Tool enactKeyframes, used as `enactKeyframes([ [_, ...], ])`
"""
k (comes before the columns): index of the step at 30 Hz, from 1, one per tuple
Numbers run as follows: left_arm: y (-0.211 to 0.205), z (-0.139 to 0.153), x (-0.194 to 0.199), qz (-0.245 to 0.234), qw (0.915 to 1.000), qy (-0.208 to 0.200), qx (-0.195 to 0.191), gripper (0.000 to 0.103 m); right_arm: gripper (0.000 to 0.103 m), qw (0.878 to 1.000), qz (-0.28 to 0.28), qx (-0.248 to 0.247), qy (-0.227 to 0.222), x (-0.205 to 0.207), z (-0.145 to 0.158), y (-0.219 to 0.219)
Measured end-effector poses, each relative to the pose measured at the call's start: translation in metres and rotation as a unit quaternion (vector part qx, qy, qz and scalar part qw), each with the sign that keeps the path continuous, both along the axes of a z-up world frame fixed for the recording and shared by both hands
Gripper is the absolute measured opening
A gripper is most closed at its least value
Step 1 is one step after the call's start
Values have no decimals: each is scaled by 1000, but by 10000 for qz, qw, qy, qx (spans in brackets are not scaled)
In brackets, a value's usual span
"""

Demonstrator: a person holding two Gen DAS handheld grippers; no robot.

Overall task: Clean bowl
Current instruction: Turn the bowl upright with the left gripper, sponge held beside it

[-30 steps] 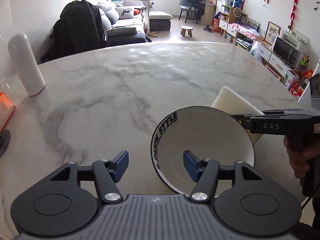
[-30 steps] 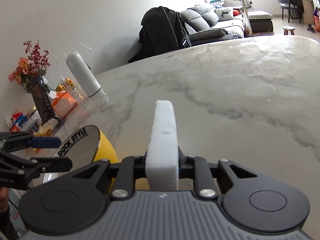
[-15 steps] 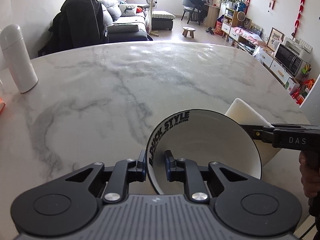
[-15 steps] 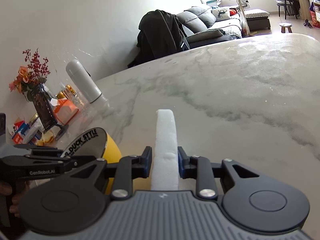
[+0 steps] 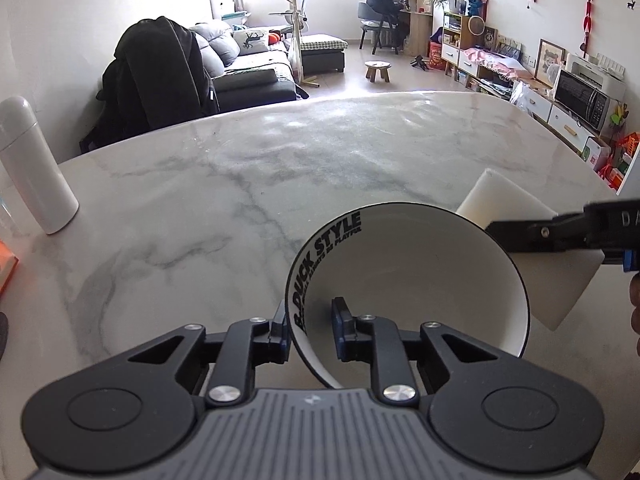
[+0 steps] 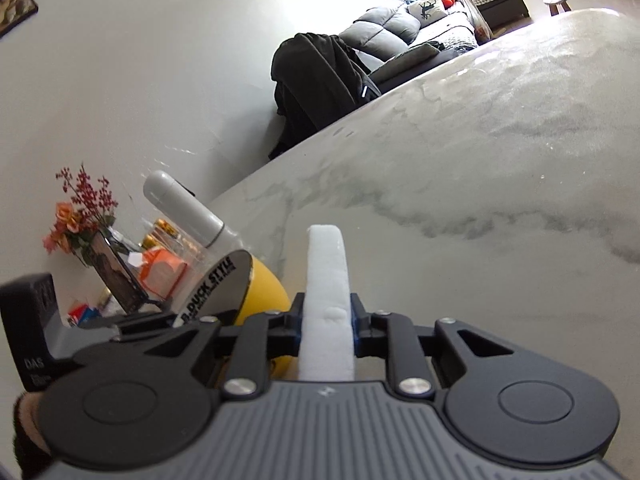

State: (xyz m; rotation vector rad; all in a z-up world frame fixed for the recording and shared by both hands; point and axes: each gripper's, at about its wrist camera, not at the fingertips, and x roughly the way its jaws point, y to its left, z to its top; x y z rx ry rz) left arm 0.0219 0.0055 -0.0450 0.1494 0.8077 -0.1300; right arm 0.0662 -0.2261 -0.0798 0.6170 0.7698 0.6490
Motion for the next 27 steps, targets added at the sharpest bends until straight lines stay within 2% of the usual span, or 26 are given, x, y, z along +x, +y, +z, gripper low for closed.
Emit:
enactKeyframes([
  [3, 1, 0, 3, -21, 10000, 29, -33, 20, 21, 9990, 18, 451, 66, 9, 4, -2],
  [6, 1, 0, 3, -33, 10000, 36, -26, 20, 21, 9977, 83, 675, -9, 17, 12, 2],
  [11, 1, 0, 3, -45, 10000, 36, -16, 20, 21, 9977, 172, 655, -69, 30, 15, 11],
  [22, -1, -2, 4, -90, 9999, 36, 29, 24, 21, 9977, 127, 561, 353, 38, -13, 13],
  [27, -1, -3, 4, -101, 9999, 32, 43, 25, 22, 9981, 130, 548, 235, 36, -3, 13],
])
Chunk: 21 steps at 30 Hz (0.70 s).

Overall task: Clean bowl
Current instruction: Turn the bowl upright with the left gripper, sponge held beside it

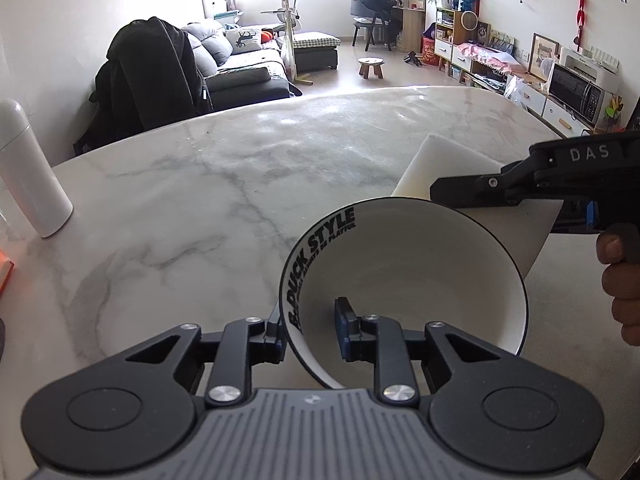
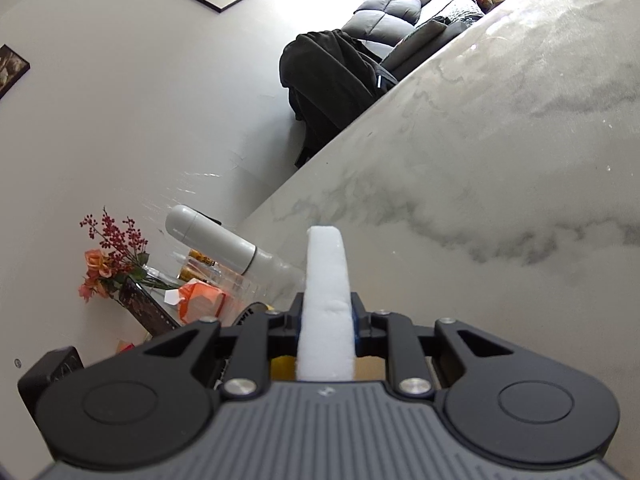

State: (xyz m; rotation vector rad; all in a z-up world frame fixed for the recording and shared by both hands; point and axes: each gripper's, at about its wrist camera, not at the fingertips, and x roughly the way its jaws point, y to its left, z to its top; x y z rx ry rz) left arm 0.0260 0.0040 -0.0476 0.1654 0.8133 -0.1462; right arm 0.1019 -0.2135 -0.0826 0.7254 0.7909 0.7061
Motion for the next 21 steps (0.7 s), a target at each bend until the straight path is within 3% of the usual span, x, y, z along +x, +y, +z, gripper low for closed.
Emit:
enactKeyframes([
  [7, 2, 0, 1, 31, 10000, 32, -86, 25, 21, 9996, 11, 79, -274, -8, 18, -4],
  [12, 2, 0, 2, 102, 9998, 74, -138, 26, 21, 9977, 194, 568, -327, -13, 24, -13],
  [18, 4, 3, 4, 303, 9994, 49, -189, 26, 21, 9991, 18, 29, -416, -17, 31, -12],
  [21, 4, 7, 4, 399, 9989, -42, -248, 17, 21, 9991, -2, -83, -406, -19, 29, -11],
])
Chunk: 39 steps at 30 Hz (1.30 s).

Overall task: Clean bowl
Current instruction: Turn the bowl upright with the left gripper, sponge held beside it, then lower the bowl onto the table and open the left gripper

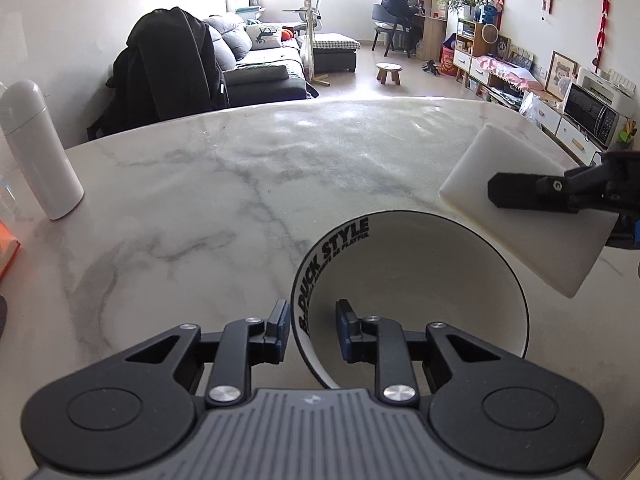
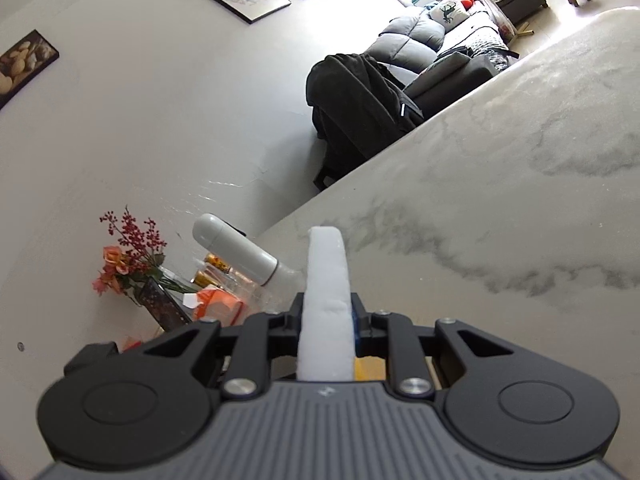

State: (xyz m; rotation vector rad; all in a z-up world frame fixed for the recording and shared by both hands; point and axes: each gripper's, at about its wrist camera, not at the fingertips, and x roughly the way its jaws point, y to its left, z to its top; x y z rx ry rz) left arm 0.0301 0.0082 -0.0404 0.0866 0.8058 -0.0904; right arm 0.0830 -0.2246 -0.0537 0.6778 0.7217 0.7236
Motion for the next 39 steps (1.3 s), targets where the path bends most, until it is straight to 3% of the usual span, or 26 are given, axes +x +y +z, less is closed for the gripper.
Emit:
enactKeyframes([
  [7, -3, 1, 13, 89, 9998, -140, -134, 18, 22, 9994, -184, -294, -63, -3, 1, -3],
  [12, -12, -1, 28, 124, 9995, -274, 121, 18, 22, 9984, -312, -462, -85, -4, 1, -4],
  [19, -14, 2, 42, 189, 9997, -126, 5, 19, 22, 9937, -593, -936, -157, 1, 4, -4],
  [24, -18, 5, 40, 220, 9996, -104, 125, 53, 24, 9913, -726, -1097, -8, 12, -2, -3],
  [28, -20, 10, 40, 254, 9994, -80, 205, 56, 24, 9882, -837, -1269, 180, 18, -9, -1],
  [30, -21, 13, 41, 275, 9994, -17, 229, 69, 26, 9865, -902, -1342, 261, 19, -12, -2],
  [32, -23, 15, 42, 295, 9992, -13, 284, 83, 34, 9849, -935, -1429, 272, 20, -10, -1],
  [36, -27, 20, 42, 344, 9987, -52, 362, 98, 57, 9808, -1027, -1641, 216, 20, -4, 1],
  [39, -27, 23, 43, 383, 9986, -42, 372, 102, 78, 9755, -1157, -1868, 143, 20, 2, 4],
])
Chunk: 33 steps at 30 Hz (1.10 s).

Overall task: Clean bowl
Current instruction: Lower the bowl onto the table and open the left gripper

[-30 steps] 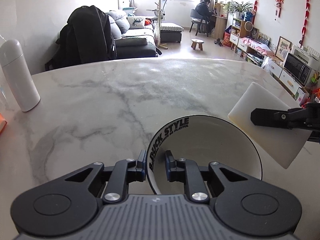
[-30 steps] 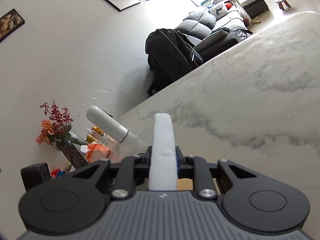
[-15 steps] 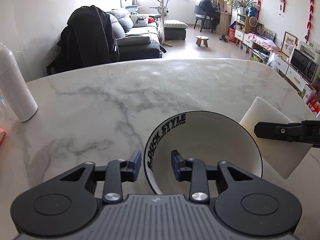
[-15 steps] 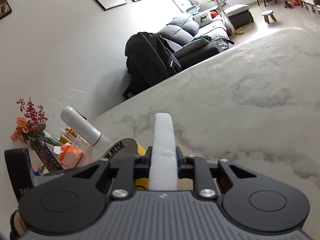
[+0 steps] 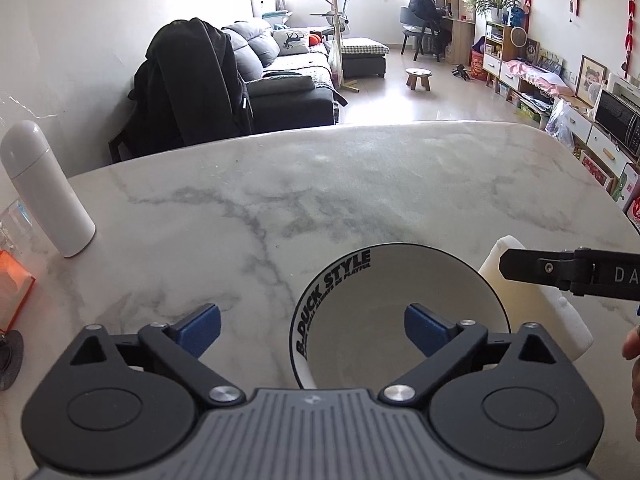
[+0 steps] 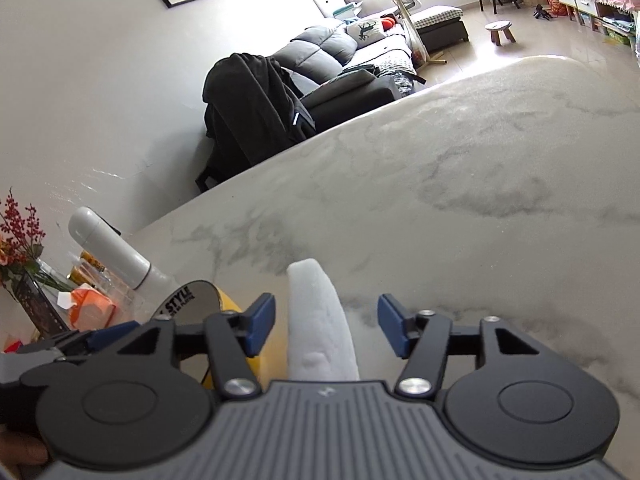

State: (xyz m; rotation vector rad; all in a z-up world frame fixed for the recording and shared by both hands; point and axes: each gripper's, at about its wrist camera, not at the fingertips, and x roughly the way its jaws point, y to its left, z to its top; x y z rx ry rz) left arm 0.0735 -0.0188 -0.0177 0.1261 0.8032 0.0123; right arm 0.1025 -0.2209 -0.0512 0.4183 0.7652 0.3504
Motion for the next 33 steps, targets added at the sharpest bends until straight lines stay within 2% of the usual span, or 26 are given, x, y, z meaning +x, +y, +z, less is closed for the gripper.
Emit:
enactKeyframes([
  [2, 0, 2, 2, 19, 10000, 25, 36, 102, 98, 9999, -103, -125, -44, 0, 3, 1],
  [4, -3, 3, 5, 5, 9998, 135, 127, 102, 102, 9996, -181, -200, -43, 1, 5, 2],
  [6, -7, 3, 8, 12, 9991, 282, 313, 102, 103, 9991, -256, -324, -40, 0, 9, 3],
  [8, -11, 7, 7, -36, 9989, 237, 400, 102, 103, 9983, -331, -472, -91, 0, 13, 5],
  [15, -9, 24, 1, 61, 9997, 252, 21, 102, 103, 9926, -451, -1125, 105, -7, 33, 21],
  [19, -11, 33, -10, 37, 9997, 203, -93, 102, 103, 9899, -545, -1285, 240, -17, 48, 29],
  [25, -18, 41, -23, -9, 9999, 115, -42, 102, 103, 9800, -639, -1884, -63, -33, 67, 35],
  [29, -23, 45, -30, -22, 9999, -14, 110, 102, 103, 9708, -703, -2293, -17, -36, 75, 38],
  [33, -24, 47, -34, 3, 9999, -35, 128, 102, 103, 9688, -702, -2377, -14, -39, 79, 36],
])
